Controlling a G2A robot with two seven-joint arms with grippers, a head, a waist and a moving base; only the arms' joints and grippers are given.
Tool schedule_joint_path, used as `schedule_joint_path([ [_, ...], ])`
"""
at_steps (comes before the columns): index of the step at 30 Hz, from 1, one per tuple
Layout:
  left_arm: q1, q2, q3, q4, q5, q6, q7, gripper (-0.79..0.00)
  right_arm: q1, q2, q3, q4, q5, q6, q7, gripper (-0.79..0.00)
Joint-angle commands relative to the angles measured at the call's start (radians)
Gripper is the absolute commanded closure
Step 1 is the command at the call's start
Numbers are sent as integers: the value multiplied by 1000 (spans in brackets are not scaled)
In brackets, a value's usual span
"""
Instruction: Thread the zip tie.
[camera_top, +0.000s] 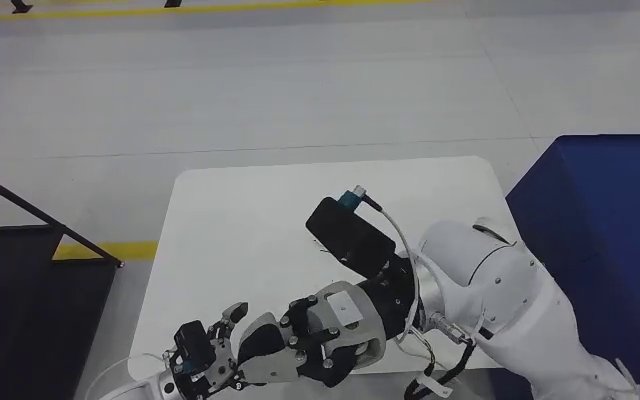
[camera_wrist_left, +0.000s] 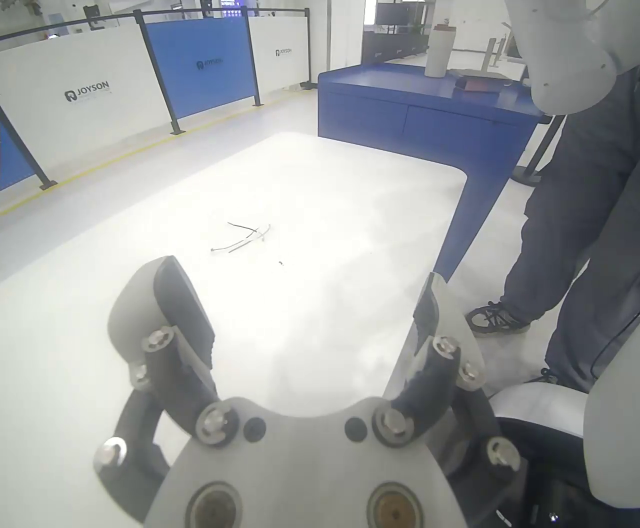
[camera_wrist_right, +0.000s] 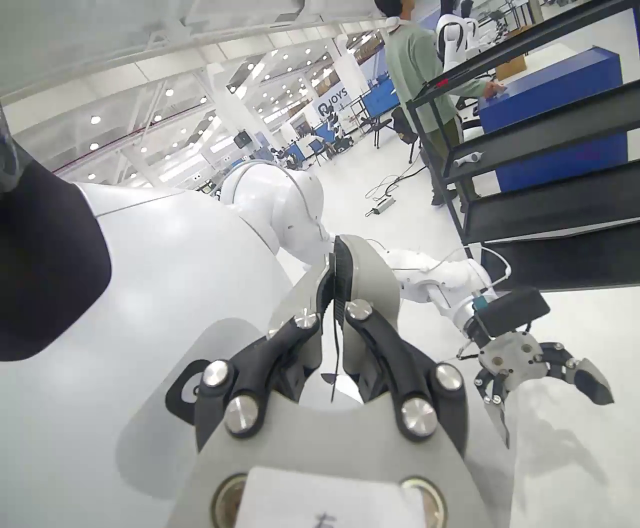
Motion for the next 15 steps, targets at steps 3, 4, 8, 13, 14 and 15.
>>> schedule_joint_path([
  [3,0,0,0,0,0,0,0,-785,0,0,0,1,1,0,2,0],
  [4,0,0,0,0,0,0,0,-785,0,0,0,1,1,0,2,0],
  [8,0,0,0,0,0,0,0,-785,-2,-7,6,-23,35,-42,-70,0],
  [13,0,0,0,0,0,0,0,-785,11,-18,65,-104,172,-84,-187,0],
  [14,0,0,0,0,0,0,0,-785,12,-18,74,-107,175,-72,-181,0],
  [15,0,0,0,0,0,0,0,-785,12,-17,80,-110,173,-65,-176,0],
])
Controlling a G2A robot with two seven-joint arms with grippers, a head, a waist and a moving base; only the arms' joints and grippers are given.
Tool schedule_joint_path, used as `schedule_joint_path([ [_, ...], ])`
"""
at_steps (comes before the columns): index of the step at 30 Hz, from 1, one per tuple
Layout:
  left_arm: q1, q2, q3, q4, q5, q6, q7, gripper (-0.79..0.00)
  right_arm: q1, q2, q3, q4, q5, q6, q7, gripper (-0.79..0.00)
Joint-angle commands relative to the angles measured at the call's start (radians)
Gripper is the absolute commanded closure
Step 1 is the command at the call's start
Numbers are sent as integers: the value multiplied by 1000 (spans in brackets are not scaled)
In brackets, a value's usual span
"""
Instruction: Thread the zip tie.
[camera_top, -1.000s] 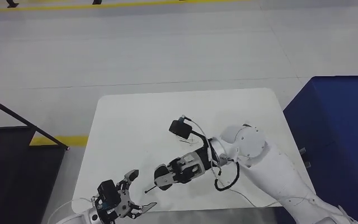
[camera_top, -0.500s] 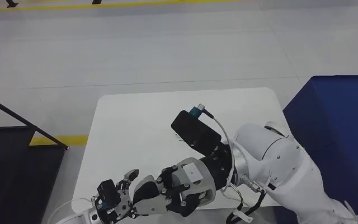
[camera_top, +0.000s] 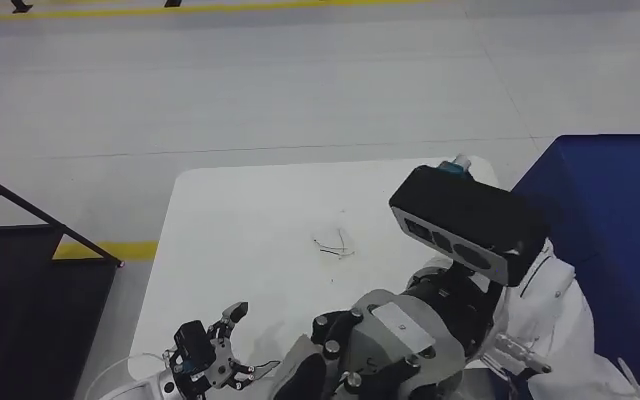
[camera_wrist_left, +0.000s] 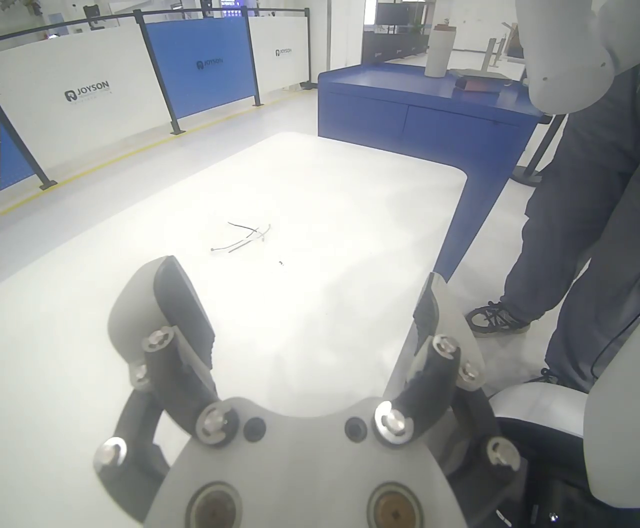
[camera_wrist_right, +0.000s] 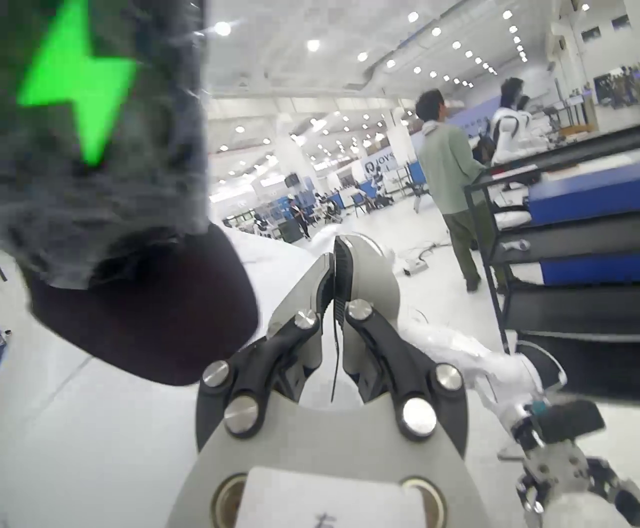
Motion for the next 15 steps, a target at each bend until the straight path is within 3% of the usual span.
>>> schedule_joint_path([
  [1,0,0,0,0,0,0,0,-785,-1,1,13,-6,-12,19,13,0],
  [7,0,0,0,0,0,0,0,-785,-66,6,59,17,4,121,-56,0],
  [10,0,0,0,0,0,0,0,-785,-135,5,82,30,195,227,-131,0],
  [15,0,0,0,0,0,0,0,-785,-204,3,70,67,468,408,-126,0],
])
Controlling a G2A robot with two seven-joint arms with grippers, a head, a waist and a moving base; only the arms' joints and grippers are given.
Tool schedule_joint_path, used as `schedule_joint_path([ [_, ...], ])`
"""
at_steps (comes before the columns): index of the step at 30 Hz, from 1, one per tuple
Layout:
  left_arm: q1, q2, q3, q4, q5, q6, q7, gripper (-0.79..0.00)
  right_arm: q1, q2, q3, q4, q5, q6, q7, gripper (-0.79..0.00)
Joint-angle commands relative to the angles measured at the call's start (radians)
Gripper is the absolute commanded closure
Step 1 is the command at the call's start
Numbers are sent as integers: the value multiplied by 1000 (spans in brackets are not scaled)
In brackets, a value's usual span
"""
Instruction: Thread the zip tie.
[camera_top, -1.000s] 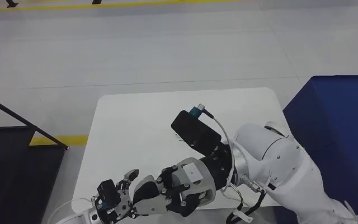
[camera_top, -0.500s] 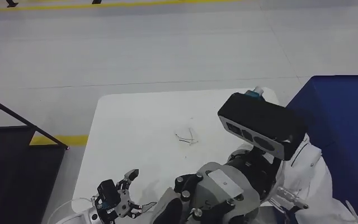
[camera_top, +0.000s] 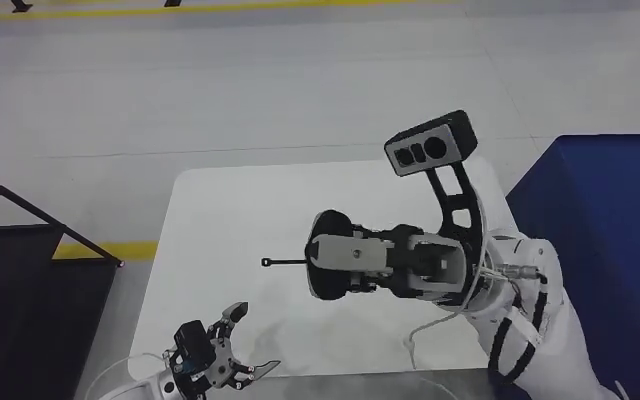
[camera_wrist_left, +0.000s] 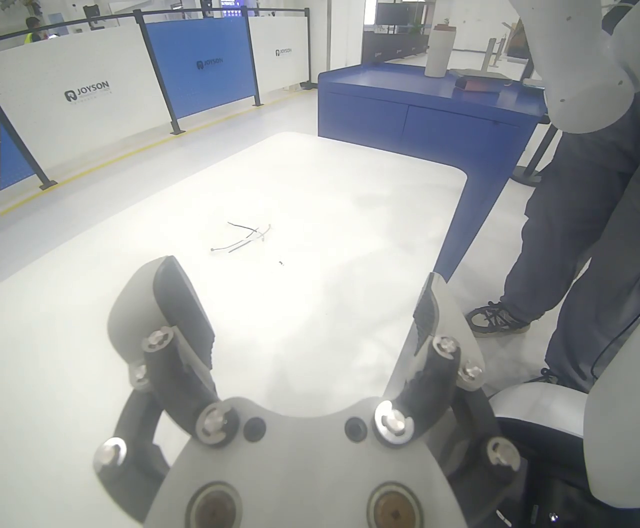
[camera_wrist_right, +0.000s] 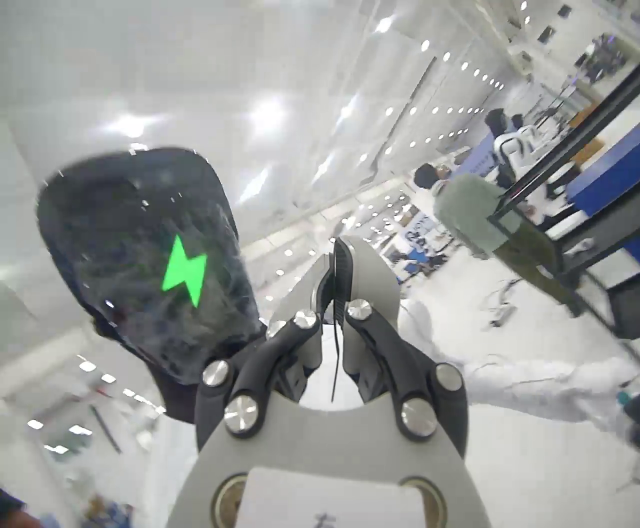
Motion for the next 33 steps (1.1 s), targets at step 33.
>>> schedule_joint_path([
  [33,0,0,0,0,0,0,0,-785,-32,-11,50,-125,-950,-623,-34,0],
])
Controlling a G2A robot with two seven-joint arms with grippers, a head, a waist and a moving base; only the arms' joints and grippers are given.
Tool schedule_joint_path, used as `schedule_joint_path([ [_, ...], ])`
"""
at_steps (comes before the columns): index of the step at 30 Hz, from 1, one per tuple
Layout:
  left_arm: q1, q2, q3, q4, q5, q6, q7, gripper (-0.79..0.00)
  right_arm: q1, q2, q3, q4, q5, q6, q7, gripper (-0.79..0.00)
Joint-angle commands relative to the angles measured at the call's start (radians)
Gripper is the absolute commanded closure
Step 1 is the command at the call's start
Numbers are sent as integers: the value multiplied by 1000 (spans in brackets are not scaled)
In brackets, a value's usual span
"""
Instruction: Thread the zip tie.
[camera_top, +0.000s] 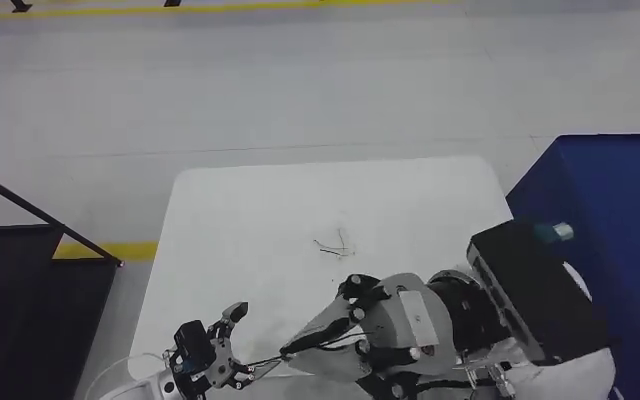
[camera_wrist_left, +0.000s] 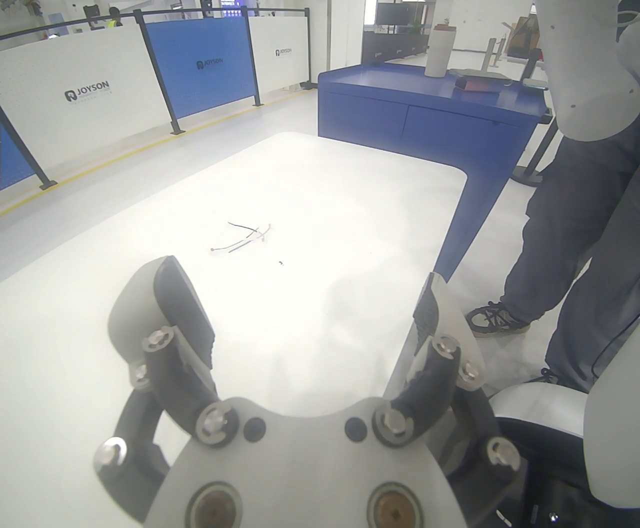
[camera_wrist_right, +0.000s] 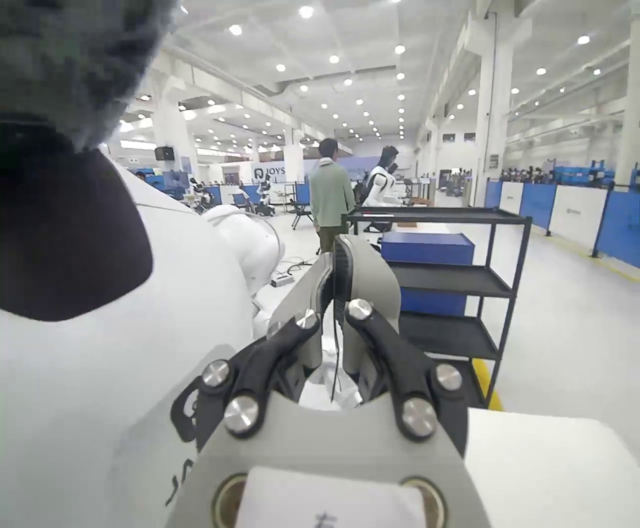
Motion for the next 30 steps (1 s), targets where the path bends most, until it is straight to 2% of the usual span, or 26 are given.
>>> schedule_joint_path([
  [1,0,0,0,0,0,0,0,-785,-4,1,0,3,28,1,1,0],
  [5,0,0,0,0,0,0,0,-785,-18,4,-34,21,253,94,57,0],
  [10,0,0,0,0,0,0,0,-785,-27,8,-36,57,609,369,119,0],
  [13,0,0,0,0,0,0,0,-785,-24,12,-16,57,709,498,150,0],
  [15,0,0,0,0,0,0,0,-785,-25,15,-6,55,735,562,176,0],
  [19,0,0,0,0,0,0,0,-785,-34,16,-4,37,762,611,197,0],
  [25,0,0,0,0,0,0,0,-785,-40,16,-12,31,746,615,212,0],
  [30,0,0,0,0,0,0,0,-785,-50,25,45,131,644,617,228,0],
])
